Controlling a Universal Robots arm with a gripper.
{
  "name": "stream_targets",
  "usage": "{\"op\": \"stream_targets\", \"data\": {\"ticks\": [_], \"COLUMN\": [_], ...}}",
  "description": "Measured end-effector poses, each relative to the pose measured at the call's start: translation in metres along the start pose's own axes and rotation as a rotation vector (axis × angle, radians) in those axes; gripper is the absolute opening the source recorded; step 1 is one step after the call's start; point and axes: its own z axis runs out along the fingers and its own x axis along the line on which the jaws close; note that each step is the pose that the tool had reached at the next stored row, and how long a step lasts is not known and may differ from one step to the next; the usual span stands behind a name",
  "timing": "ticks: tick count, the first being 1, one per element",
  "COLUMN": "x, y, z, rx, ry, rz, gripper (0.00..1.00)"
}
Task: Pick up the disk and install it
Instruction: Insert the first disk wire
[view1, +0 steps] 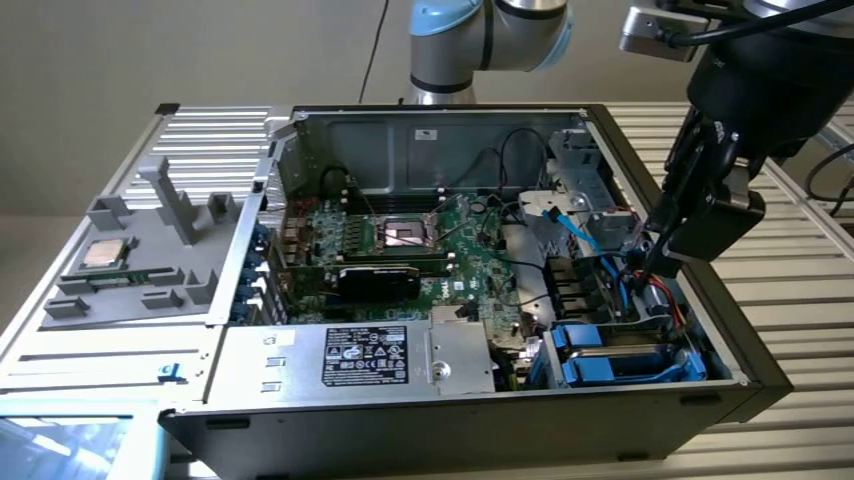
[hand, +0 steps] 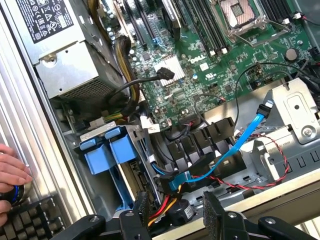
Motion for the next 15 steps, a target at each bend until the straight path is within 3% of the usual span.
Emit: {"op": "stream_targets", "data": {"ticks": [7, 11, 13, 15], "x": [-0.003, -0.002, -0.002, -0.002], "y": [-0.0113, -0.0132, -0.0133, -0.0133], "z": [-0.0005, -0.0005, -0.0006, -0.0004], "rx": [0.0, -0.0008, -0.0026, -0.0063], "ry": [0.0, -0.0009, -0.0034, -0.0097], "rz": [0.001, 0.012, 0.028, 0.048], "gripper": [0.56, 0.56, 0.56, 0.56]}}
